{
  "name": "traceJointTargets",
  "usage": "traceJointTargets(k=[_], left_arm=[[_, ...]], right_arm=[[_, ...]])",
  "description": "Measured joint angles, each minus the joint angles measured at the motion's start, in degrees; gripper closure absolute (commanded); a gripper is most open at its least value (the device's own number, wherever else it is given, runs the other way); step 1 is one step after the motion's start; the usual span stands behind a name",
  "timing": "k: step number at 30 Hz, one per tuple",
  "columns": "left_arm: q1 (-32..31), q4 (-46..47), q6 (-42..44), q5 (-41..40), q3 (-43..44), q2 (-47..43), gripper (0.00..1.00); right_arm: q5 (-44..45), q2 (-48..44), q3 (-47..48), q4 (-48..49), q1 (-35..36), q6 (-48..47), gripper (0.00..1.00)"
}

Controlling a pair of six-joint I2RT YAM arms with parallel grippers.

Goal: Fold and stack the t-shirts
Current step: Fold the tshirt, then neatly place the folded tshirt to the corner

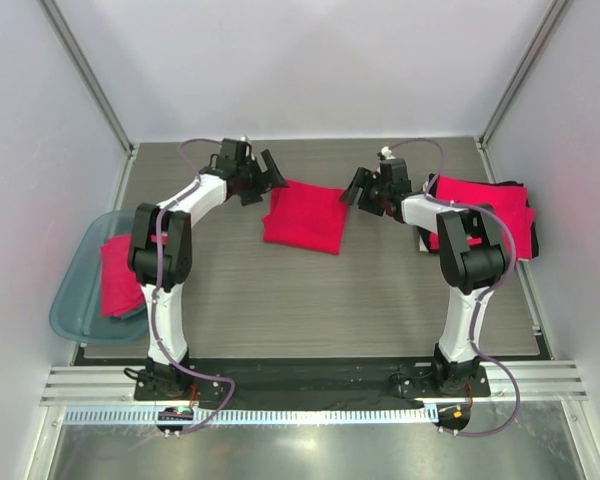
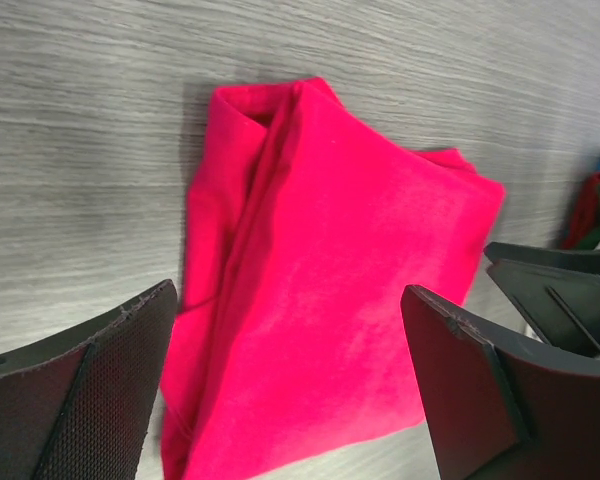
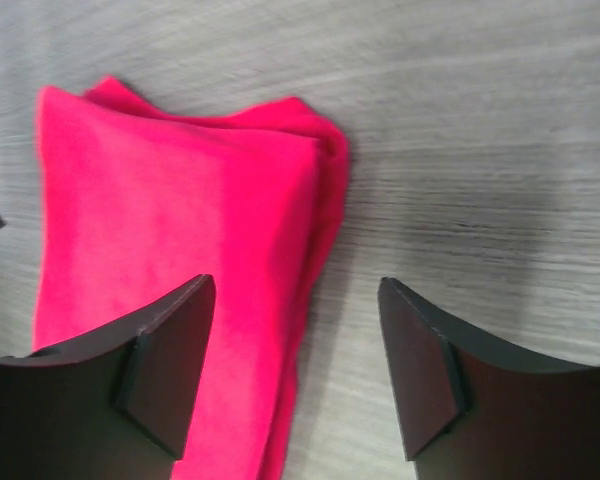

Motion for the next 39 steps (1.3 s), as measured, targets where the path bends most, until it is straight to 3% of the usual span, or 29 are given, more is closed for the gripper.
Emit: traceJointTargets(k=[5,9,17,21,29,32,35,36,38,39], left_arm=[[0.0,-0.1,1.1,-0.3,2.1,3.1,0.14],[0.0,-0.3,1.2,-0.3,3.7,6.3,0.16],[0.0,-0.3,1.2,-0.1,6.5,9.4,0.21],[-0.1,-0.3,1.0,0.1,8.6,11.1,0.38],[-0.7,-0.3,0.9,-0.1,10.8,13.2,0.46],[-1.1,-0.2,0.5,-0.9,11.3,13.7,0.55],[-1.3,-0.1,0.3,-1.9,11.5,14.1,0.72],[-1.4,-0.2,0.2,-2.2,11.6,14.3,0.83],[-1.5,-0.1,-0.5,-2.4,11.7,14.7,0.93],[-1.6,0.1,-0.6,-2.5,11.7,14.8,0.99]], right_arm=[[-0.5,4.3,1.0,2.1,0.0,2.4,0.34],[-0.7,6.5,3.0,3.8,-0.2,4.3,0.44],[-0.5,9.9,7.4,3.4,-0.3,4.7,0.47],[-1.1,11.2,8.9,3.1,-0.3,4.8,0.53],[-2.0,13.6,11.3,3.8,-0.1,6.3,0.62],[-2.2,14.1,11.9,3.9,0.0,6.8,0.71],[-2.2,14.8,12.5,3.7,0.2,7.4,0.80],[-2.2,15.0,12.9,3.6,0.3,7.4,0.87],[-2.1,15.6,14.1,2.8,0.5,7.5,0.98],[-2.1,15.8,14.6,2.4,0.7,7.5,0.99]])
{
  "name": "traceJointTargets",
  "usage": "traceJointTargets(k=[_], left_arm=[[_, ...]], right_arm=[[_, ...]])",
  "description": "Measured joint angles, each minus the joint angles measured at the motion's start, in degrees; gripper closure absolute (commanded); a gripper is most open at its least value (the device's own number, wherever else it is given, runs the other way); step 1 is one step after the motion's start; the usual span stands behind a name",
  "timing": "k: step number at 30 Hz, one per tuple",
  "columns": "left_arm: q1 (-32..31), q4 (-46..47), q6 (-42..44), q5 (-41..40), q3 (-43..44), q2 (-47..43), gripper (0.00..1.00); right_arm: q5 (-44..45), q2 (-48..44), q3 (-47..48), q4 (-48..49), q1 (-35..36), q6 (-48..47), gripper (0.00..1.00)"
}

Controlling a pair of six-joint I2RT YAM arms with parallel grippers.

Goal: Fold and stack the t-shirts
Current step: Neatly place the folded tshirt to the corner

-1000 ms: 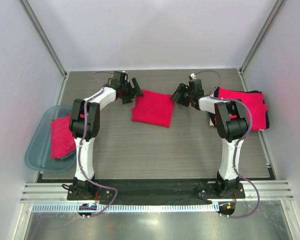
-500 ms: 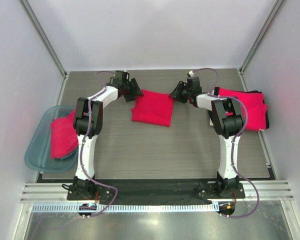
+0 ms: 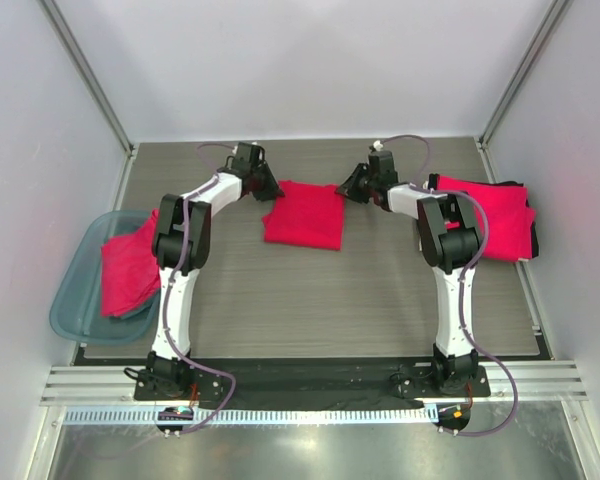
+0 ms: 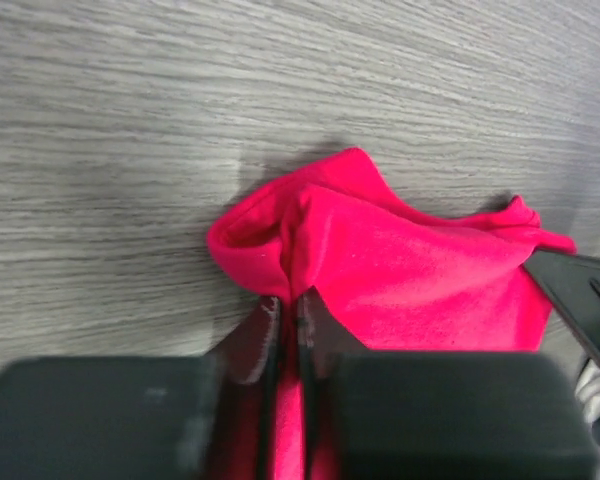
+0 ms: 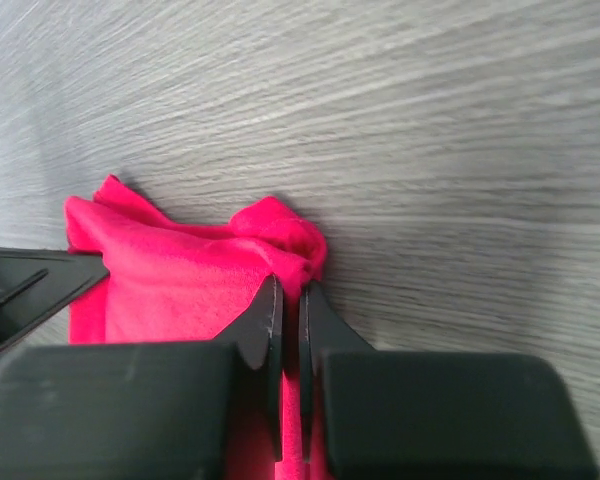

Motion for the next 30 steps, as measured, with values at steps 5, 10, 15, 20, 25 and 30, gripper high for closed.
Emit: traceJointTargets(k=[5,10,15,20,25,30], left_arm=[[-0.4,1.0,-0.1,-0.9,-1.0,-0.6,1.00],[-1.7,2.4,0.4,-3.7,-10.4,-7.5,1.00],[-4.3,3.0,0.6,-4.3,-18.8,-17.2,1.00],[-8.9,4.8,1.2,-6.3,-25.4,-28.5,1.00],[-17.4,5.8,1.3,-9.3,-28.5,-36.4,1.00],[-27.3,6.5,0.5,-12.5,-26.8,-38.3,1.00]], right_arm=[[0.0,0.1,1.9,-2.0,0.7,-0.2,0.99],[-0.3,-3.7,-0.4,-4.3,1.1,-1.5,0.99],[-0.9,-15.5,-6.7,-6.3,1.3,-2.6,0.99],[-0.5,-29.8,-12.7,-9.1,1.2,-4.3,0.99],[1.1,-45.7,-21.5,-14.8,-2.1,-5.1,0.99],[5.9,-60.2,-23.2,-26.9,-8.2,-7.5,0.99]])
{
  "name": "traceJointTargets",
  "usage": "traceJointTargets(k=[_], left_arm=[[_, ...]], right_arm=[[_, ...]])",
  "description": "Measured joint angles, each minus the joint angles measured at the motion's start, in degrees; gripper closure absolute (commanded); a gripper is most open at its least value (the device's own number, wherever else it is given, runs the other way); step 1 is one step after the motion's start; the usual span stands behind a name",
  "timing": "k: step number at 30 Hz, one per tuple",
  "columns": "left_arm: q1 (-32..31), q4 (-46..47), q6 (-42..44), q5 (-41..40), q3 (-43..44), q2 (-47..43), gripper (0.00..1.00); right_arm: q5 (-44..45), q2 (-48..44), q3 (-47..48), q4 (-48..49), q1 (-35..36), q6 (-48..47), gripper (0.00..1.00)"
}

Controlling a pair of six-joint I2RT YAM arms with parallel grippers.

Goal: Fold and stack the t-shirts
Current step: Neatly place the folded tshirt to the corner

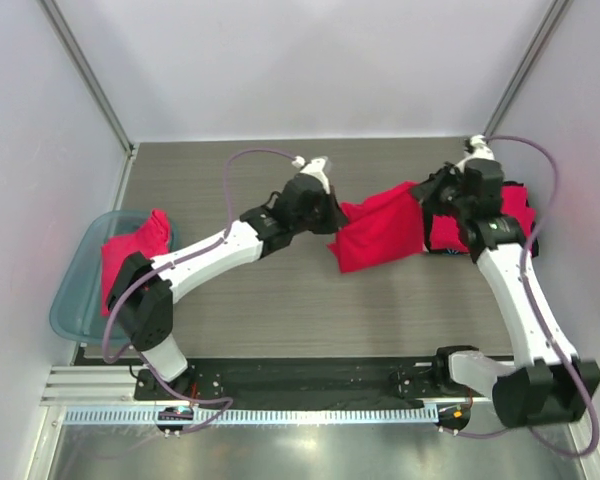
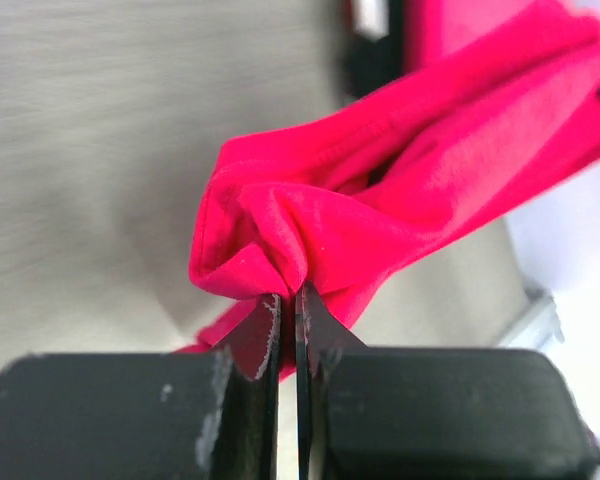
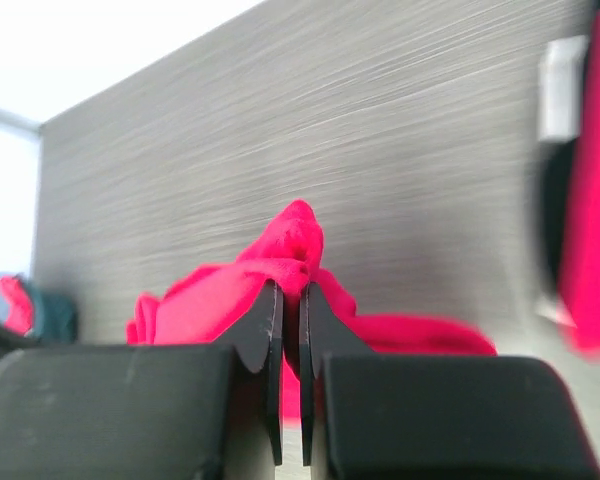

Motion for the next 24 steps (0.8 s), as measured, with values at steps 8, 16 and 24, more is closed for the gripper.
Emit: traceJointTargets(k=[8,16,24], left_arm=[[-15.3,-1.4,-0.5,-4.0,11.5,0.5,1.00],[-18.0,-1.3,0.0,-4.4,31.8,15.7,1.00],[-18.5,-1.6,1.6,-4.8,46.8,31.9,1.00]], right_arm=[[11.4,-15.2,7.0,-17.8,-7.2,-4.8,0.99],[26.9,-15.1,13.1,-23.4,-7.5,-6.9,0.99],[34.8,-5.7,17.8,-25.1,-10.9,-8.7,0.99]])
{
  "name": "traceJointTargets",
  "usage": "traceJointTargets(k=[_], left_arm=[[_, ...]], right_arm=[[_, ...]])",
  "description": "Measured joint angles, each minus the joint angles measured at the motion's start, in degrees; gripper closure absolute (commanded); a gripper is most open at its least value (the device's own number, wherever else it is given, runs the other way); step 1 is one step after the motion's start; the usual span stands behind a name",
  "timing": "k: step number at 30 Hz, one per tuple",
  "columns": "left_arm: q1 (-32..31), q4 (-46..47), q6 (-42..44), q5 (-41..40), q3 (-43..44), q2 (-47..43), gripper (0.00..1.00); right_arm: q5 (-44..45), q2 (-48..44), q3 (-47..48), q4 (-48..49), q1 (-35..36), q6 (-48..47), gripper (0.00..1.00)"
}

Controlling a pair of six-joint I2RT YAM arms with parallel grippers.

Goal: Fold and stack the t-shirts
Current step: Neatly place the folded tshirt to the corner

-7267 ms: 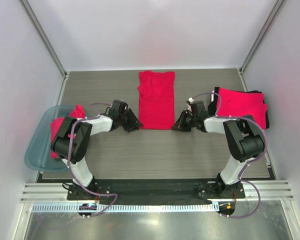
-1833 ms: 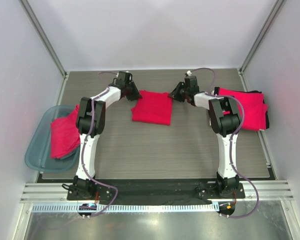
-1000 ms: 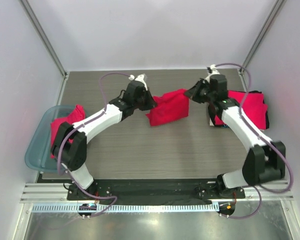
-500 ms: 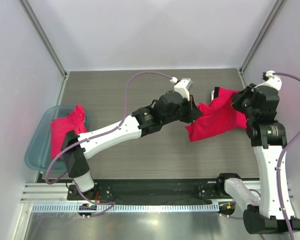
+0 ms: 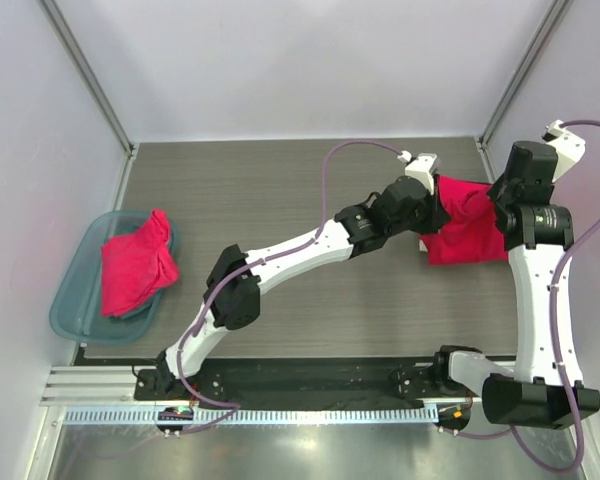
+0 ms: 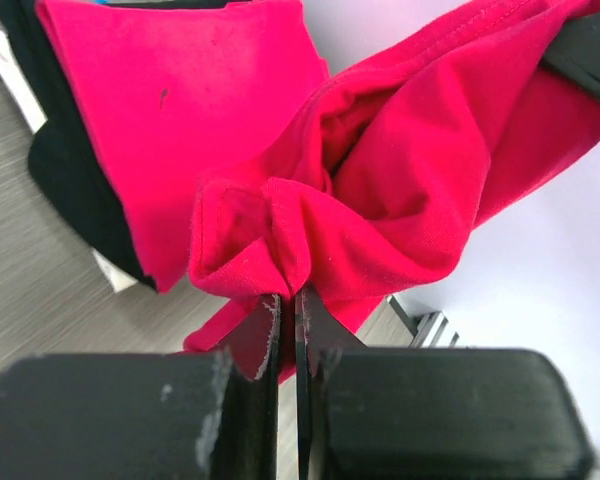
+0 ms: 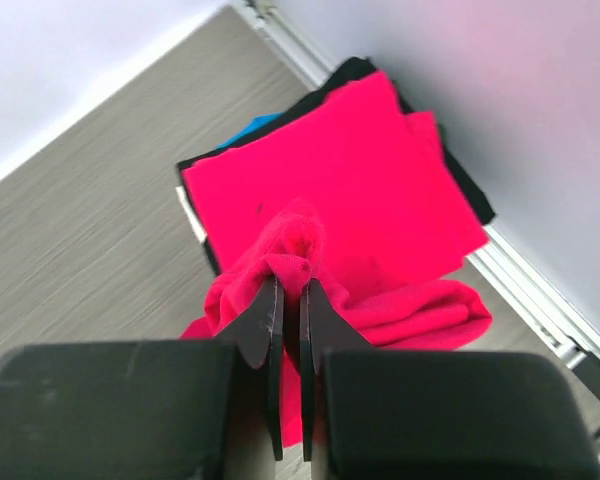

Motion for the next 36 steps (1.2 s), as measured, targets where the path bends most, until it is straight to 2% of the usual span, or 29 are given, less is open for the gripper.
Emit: traceJointTargets(k=[9,14,18,28,36], left_arm=[[-0.1,3.8,0.0,0.0,5.5,3.8,1.00],[0.0,9.4,-0.2,0.1,7.8,5.9,1.00],[0.9,13.6,-2.5,1.6,12.5,11.4,1.00],[2.4,17.1,-6.6,2.0,13.9,17.7,1.00],[4.2,21.6,-6.9,-1.5,24.8,27.0,0.98]], right_arm=[[-0.6,4.3,2.3,-0.4,-8.9,0.0,0.99],[-2.6,5.9,2.4,0.1,-13.1,0.0,0.99],[-3.0,7.1,2.6,0.2,-14.2,0.0,0.99],[-3.8,10.9,3.1,1.8,-16.7,0.0,0.99],[-3.5,17.4,3.1,5.9,-17.0,1.2,0.99]])
